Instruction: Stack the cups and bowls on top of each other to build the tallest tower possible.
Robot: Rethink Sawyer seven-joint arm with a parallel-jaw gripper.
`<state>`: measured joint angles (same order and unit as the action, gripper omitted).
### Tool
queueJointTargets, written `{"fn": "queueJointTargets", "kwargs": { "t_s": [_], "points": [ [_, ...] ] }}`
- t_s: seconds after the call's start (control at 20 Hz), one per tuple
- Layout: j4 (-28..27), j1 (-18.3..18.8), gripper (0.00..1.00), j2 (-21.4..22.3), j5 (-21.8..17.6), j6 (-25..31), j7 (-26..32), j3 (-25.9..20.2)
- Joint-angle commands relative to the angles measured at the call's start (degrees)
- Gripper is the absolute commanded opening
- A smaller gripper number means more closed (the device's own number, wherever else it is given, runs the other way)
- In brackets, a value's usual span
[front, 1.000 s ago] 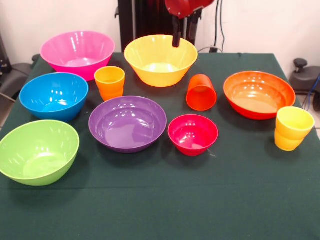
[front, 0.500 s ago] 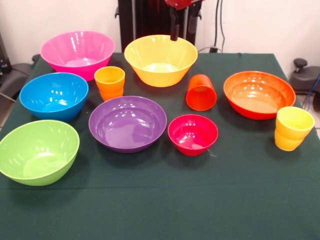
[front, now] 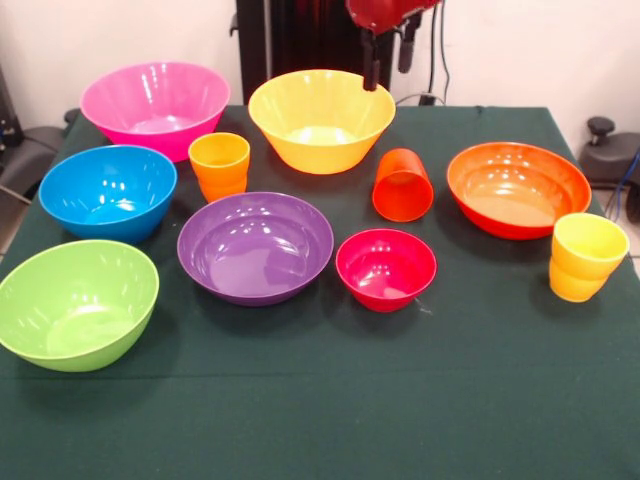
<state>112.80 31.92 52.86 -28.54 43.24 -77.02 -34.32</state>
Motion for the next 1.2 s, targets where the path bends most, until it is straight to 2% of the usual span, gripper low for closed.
{"fn": "queueJointTargets", "kwargs": {
  "t_s": [0.05, 0.35, 0.5, 0.85, 1.2],
  "points": [
    [2.14, -3.7, 1.0, -8.47, -0.76, -5.58, -7.78, 2.14],
    [2.68, -6.56, 1.0, -11.05, -2.91, -11.23, -10.5, 4.72],
    [1.08, -9.41, 1.0, -12.85, -4.28, -13.43, -12.23, 7.48],
    [-2.04, -14.73, 1.0, -15.93, -4.36, -17.05, -13.5, 12.93],
    [-1.53, -15.3, 1.0, -15.49, -3.6, -19.08, -11.73, 14.0]
  ]
}}
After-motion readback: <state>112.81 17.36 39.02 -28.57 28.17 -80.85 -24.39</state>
